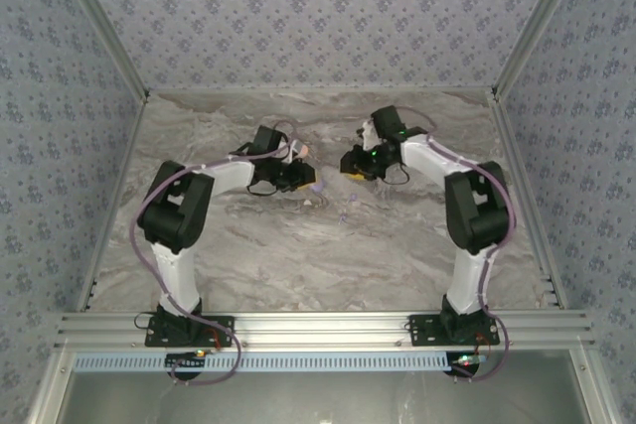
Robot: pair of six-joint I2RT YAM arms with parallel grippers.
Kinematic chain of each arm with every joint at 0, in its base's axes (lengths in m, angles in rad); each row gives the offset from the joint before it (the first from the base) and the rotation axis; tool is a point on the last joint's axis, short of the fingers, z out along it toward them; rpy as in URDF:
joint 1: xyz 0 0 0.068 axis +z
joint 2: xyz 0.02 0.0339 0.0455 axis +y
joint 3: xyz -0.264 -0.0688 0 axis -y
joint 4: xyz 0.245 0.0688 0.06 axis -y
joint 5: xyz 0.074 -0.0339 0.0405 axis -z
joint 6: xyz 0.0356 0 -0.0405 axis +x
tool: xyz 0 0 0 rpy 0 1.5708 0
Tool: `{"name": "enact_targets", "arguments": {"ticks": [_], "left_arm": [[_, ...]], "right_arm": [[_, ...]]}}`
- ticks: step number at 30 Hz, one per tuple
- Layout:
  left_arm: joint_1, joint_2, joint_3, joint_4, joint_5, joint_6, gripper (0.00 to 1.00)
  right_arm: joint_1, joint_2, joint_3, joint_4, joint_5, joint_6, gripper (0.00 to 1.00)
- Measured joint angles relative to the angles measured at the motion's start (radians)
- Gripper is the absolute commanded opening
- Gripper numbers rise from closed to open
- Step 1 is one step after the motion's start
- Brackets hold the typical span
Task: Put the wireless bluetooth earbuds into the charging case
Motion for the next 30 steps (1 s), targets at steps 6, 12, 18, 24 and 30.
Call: {"name": "enact_targets", "arguments": {"ticks": [6,12,18,24,30], "left_arm": [[0.017,-0.180,-0.031,0.103,0.006,0.008,0.20],[0.017,-0.313,-0.050,0.245,0.061,0.008,0.20],[0.017,-0.386,-0.097,0.346,0.121,0.010,0.20],[0.005,-0.424,-0.124,0.418,0.154,0.017,0.20],[-0.016,-0.451,-0.129,0.459,0.185,0.026,0.20]], "right_arm": [[-0.071,-0.198,-0.066,0.090,-0.082,-0.030,0.40],[-0.084,-0.291,-0.078,0.139,-0.194,-0.064,0.42],[-0.082,-0.340,-0.080,0.200,-0.314,-0.068,0.45],[-0.065,-0.359,-0.080,0.251,-0.391,-0.068,0.48],[-0.045,-0.359,-0.077,0.269,-0.435,-0.068,0.50]]}}
